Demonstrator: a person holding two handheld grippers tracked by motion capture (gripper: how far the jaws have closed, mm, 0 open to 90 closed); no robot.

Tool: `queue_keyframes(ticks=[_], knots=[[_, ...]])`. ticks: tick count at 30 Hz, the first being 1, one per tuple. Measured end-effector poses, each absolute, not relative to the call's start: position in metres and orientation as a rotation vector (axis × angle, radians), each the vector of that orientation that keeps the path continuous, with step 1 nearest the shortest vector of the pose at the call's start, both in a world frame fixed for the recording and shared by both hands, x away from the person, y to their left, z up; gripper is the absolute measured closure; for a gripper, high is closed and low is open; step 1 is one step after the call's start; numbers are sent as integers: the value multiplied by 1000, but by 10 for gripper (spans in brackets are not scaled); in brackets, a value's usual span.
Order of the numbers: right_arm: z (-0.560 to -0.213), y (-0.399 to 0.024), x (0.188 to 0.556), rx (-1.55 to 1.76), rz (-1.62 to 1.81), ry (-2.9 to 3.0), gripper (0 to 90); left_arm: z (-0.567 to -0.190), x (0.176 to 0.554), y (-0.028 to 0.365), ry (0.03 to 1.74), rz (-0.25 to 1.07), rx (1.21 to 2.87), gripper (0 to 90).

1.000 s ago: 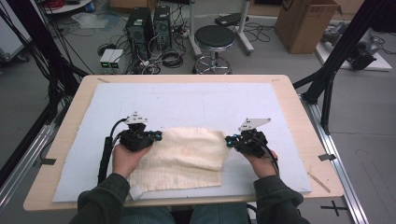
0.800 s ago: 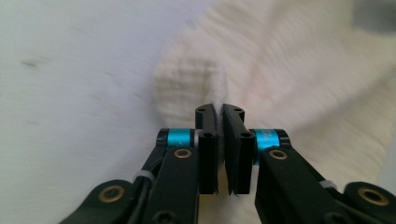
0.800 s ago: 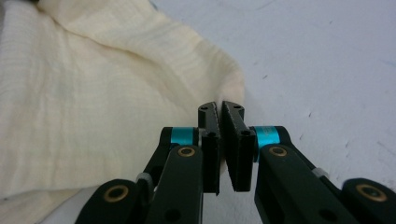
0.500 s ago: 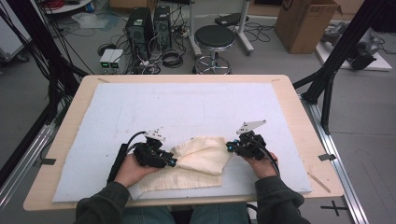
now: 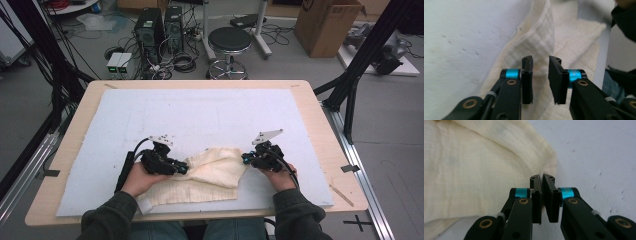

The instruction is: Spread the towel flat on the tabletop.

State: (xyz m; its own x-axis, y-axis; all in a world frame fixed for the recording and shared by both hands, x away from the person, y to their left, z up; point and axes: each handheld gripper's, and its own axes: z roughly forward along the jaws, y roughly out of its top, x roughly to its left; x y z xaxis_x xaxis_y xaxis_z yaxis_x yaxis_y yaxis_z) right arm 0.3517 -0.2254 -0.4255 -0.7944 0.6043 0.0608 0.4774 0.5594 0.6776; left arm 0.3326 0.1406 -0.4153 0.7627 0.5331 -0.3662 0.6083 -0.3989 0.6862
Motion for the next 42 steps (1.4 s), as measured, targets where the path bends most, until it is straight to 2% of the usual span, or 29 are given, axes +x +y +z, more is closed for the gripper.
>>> queue_keyframes(ticks=[2,5,8,12,14,18,19,32,42], knots=[[-426,-225,352,925,1049,2612,851,-414,336,145,902,-49,2069,812],[-426,-225,353,930,1043,2617,849,-418,340,146,971,38,2098,823],[-427,-225,353,927,1042,2617,847,-423,340,139,967,24,2127,724],[-428,-225,353,929,1043,2620,846,-426,338,129,932,30,2182,666],[-428,-224,353,931,1038,2624,846,-428,337,126,923,45,2201,685],[-429,-222,353,919,1025,2632,846,-428,334,123,898,99,2204,837],[-430,-222,353,917,1023,2633,846,-427,334,124,891,122,2202,846],[-425,-223,351,906,1076,2603,851,-408,338,153,965,273,2039,861],[-409,-218,361,852,1055,2575,858,-401,358,179,1089,361,1959,862]])
